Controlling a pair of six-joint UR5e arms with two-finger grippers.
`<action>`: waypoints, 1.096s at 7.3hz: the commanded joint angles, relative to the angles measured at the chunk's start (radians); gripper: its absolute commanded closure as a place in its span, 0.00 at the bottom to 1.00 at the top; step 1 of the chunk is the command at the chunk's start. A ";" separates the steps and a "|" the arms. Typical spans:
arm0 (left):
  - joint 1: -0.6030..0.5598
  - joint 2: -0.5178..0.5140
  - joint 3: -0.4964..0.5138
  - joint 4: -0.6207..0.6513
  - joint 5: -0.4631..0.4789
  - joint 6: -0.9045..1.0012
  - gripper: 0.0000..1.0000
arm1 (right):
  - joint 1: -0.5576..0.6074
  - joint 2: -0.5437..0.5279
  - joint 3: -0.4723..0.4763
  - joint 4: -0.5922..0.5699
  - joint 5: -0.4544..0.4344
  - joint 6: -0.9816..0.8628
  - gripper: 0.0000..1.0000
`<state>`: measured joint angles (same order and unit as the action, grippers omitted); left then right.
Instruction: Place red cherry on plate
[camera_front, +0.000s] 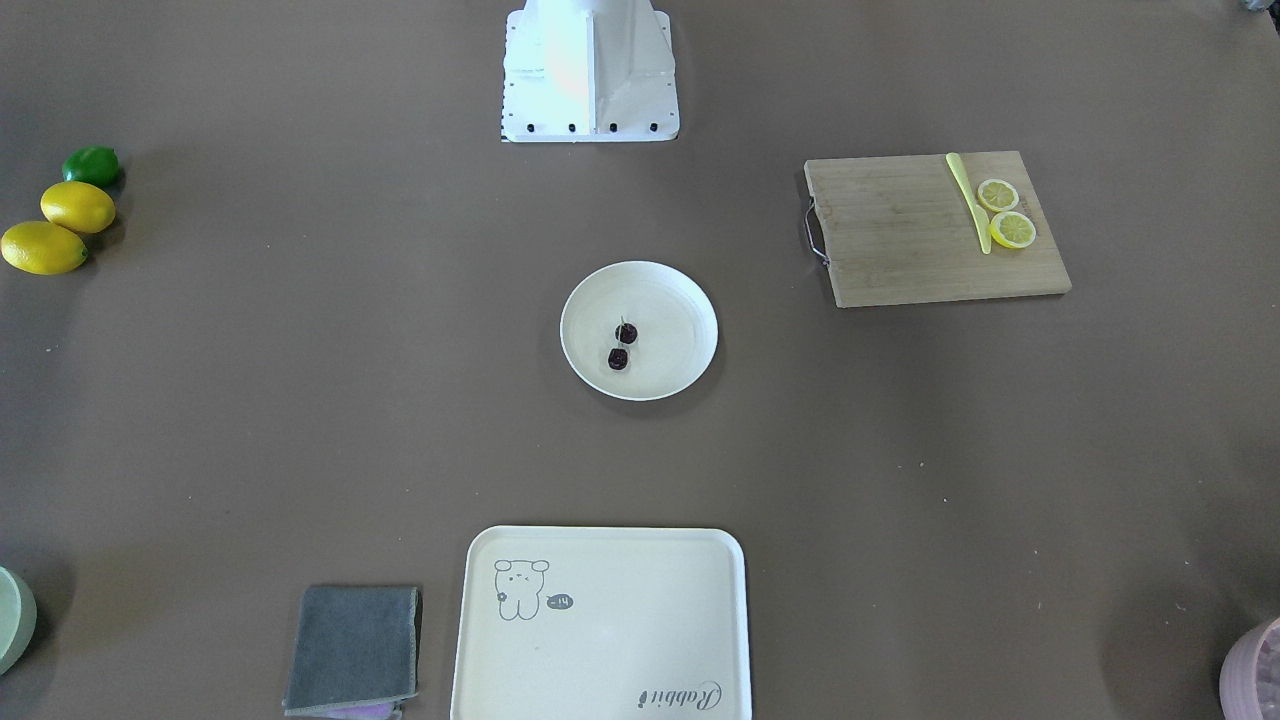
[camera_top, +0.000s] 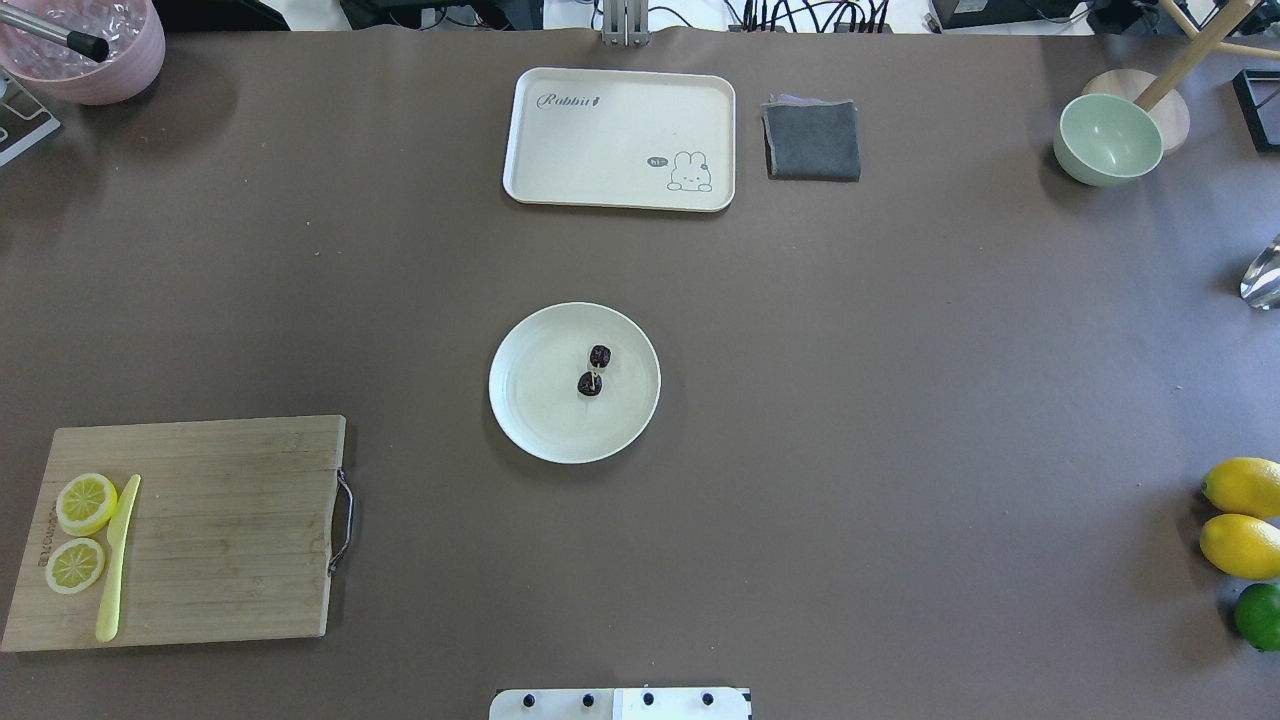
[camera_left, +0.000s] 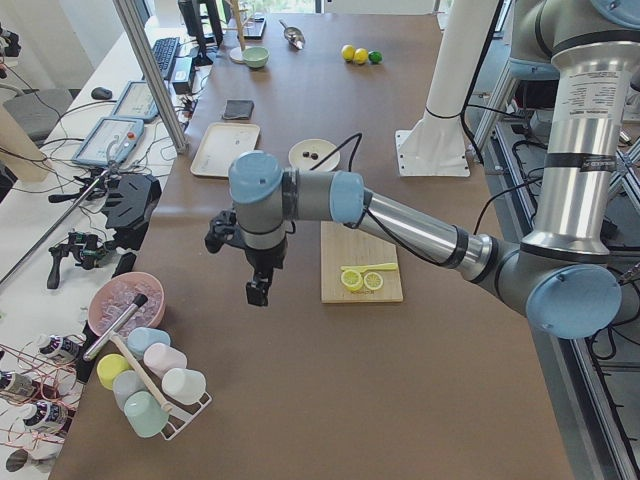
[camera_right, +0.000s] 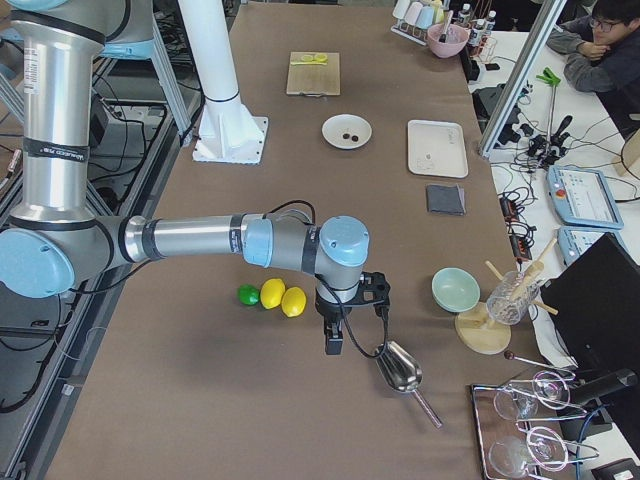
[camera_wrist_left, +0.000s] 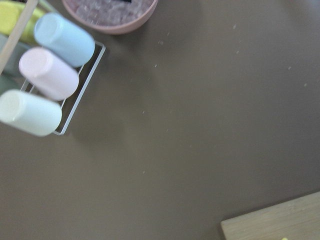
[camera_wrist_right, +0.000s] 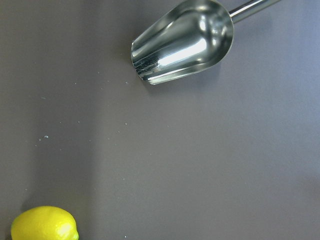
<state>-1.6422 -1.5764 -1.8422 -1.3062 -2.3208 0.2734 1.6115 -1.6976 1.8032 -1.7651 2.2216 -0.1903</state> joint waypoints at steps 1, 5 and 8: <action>-0.008 0.116 0.084 -0.244 -0.006 -0.152 0.02 | 0.001 0.001 -0.001 0.002 0.003 0.002 0.00; -0.010 0.191 0.083 -0.321 -0.049 -0.204 0.02 | 0.001 -0.001 -0.002 0.004 0.001 0.002 0.00; -0.011 0.205 0.127 -0.321 -0.098 -0.198 0.02 | 0.001 -0.001 -0.001 0.004 0.003 0.002 0.00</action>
<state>-1.6532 -1.3777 -1.7270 -1.6291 -2.4184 0.0743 1.6122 -1.6980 1.8023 -1.7610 2.2252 -0.1887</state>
